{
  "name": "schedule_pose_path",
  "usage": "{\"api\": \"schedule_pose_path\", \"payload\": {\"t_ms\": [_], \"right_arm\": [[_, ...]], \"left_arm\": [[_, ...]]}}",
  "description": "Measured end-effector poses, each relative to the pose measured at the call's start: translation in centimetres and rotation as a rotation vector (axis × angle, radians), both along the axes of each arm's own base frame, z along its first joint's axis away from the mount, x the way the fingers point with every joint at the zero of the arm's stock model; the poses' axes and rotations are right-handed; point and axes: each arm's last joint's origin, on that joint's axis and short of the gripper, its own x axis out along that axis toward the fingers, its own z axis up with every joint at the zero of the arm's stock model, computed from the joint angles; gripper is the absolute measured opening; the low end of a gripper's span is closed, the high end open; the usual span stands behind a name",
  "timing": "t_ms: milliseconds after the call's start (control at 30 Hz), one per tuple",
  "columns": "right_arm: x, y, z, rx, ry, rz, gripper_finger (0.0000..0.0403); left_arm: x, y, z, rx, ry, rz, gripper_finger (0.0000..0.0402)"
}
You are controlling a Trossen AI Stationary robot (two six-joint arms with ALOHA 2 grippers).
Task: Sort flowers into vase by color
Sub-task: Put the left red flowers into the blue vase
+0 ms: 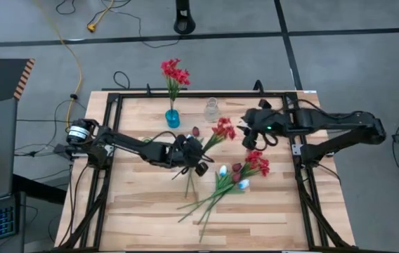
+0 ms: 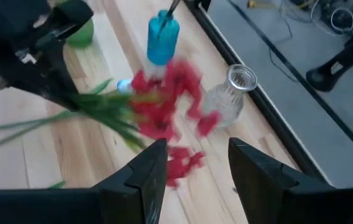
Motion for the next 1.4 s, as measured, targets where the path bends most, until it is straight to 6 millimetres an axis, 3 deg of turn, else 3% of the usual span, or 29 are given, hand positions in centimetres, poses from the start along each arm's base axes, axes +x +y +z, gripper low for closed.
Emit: {"api": "schedule_pose_path", "payload": {"t_ms": [200, 400, 700, 933, 1233, 1400], "right_arm": [[-3.2, 0.0, -4.4, 0.082, -0.283, -0.061, 0.0196], [-4.1, 0.6, -7.3, 0.15, -0.529, 0.026, 0.0196], [-3.5, 1.0, -9.0, 0.156, -0.524, 0.049, 0.0196], [-2.5, 1.0, -9.9, 0.154, -0.488, 0.045, 0.0196], [-0.9, 1.0, -10.6, 0.146, -0.498, 0.047, 0.0196], [0.0, 1.1, -11.1, 0.146, -0.507, 0.048, 0.0196]], "left_arm": [[0.4, 2.1, 2.5, 0.11, -0.117, 0.007, 0.0009], [0.9, 4.2, 3.9, 0.199, -0.206, 0.008, 0.0009], [0.5, 4.9, 6.7, 0.365, -0.301, -0.004, 0.0009], [-4.3, 4.6, 7.4, 0.414, -0.427, 0.012, 0.0009], [-12.7, 4.6, 6.5, 0.564, -0.698, -0.006, 0.0009], [-15.8, 5.3, 5.4, 0.662, -0.809, 0.034, 0.0009]]}}
